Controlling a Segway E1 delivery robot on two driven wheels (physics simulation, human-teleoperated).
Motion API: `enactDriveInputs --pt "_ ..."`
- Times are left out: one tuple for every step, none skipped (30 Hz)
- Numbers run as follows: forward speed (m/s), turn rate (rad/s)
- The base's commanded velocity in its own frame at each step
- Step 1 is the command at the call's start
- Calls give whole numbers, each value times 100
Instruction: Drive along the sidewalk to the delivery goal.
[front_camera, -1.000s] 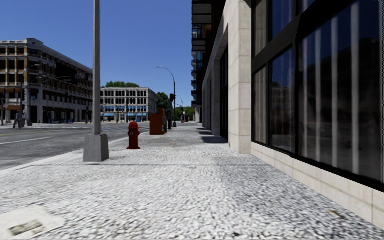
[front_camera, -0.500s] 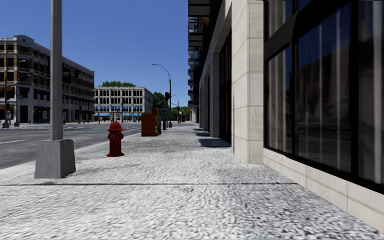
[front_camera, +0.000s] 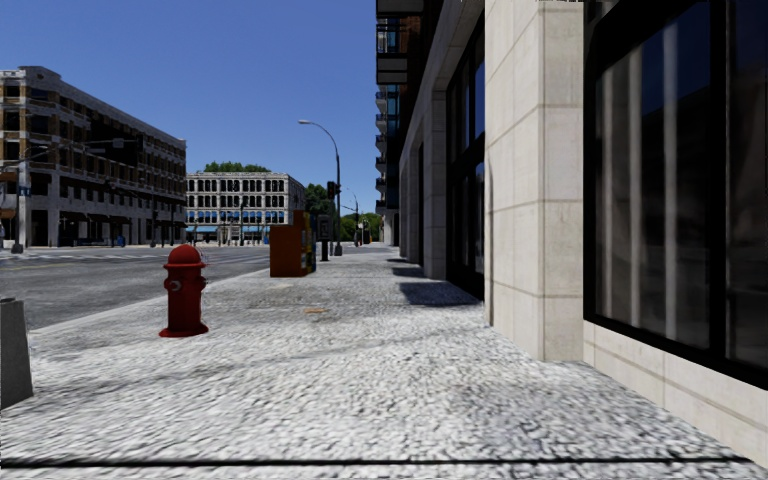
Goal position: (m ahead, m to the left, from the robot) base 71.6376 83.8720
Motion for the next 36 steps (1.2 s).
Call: enactDriveInputs --pt "200 0" --pt "200 0" --pt "200 0" --pt "200 0" --pt "200 0" --pt "200 0" --pt "200 0" --pt "200 0" --pt "200 0" --pt "200 0" --pt "200 0" --pt "200 0" --pt "200 0" --pt "200 0" --pt "200 0" --pt "200 0" --pt "200 0" --pt "200 0" --pt "200 0" --pt "200 0" --pt "200 0" --pt "200 0" --pt "200 0" --pt "200 0" --pt "200 0" --pt "200 0" --pt "200 0" --pt "200 0" --pt "200 0" --pt "200 0" --pt "200 0" --pt "200 0" --pt "200 0" --pt "200 0" --pt "200 0" --pt "200 0"
